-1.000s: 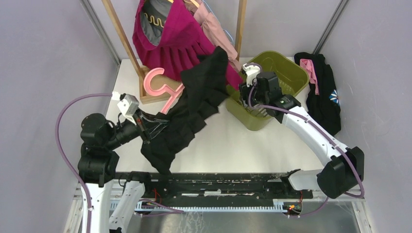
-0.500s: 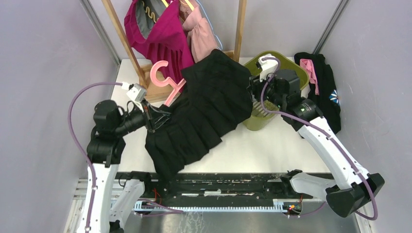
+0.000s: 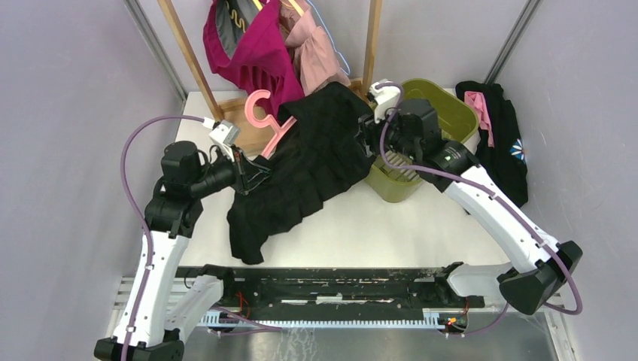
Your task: Remove the skirt from the hanger
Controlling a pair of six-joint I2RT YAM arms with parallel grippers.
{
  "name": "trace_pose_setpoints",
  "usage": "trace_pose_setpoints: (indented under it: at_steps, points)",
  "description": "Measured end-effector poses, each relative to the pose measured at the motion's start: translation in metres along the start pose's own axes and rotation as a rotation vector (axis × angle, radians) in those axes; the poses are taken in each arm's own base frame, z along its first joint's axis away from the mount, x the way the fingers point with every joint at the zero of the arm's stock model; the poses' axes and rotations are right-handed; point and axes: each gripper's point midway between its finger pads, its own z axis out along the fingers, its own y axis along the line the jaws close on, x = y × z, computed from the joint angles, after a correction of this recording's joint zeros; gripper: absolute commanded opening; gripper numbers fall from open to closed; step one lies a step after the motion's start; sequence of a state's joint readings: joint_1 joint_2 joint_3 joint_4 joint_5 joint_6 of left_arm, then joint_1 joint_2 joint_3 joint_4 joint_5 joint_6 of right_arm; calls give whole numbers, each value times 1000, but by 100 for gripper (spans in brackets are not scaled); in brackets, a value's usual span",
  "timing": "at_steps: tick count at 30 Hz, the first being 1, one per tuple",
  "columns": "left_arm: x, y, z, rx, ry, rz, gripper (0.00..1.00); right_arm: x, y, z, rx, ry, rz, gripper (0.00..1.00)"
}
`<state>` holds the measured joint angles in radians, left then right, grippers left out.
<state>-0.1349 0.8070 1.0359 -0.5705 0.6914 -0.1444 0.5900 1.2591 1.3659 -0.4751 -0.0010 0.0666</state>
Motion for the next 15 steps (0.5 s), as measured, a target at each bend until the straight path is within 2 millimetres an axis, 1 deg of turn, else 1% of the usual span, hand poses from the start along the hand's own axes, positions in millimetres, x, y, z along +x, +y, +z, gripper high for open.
trace_pose_setpoints:
  at_steps: [4, 5, 7, 10, 11, 14, 15]
  points:
    - [5, -13, 7, 24, 25, 23, 3, 0, 24, 7, -52, 15, -24, 53]
    - [10, -21, 14, 41, 53, 36, 3, -4, 37, 6, -75, 10, -39, 53]
    - [13, -22, 18, 39, 66, 40, 3, -6, 40, 5, -77, 8, -44, 53]
    - [21, -28, 35, 24, 114, 84, 3, -18, 44, 2, -74, -15, -50, 53]
    - [25, -28, 42, 15, 136, 94, 3, -25, 47, -1, -77, -28, -52, 53]
    - [38, -16, 60, -38, 194, 105, 3, -40, 55, -7, -85, -60, -62, 54]
    - [41, -12, 63, -55, 205, 108, 3, -45, 57, -8, -88, -69, -65, 54]
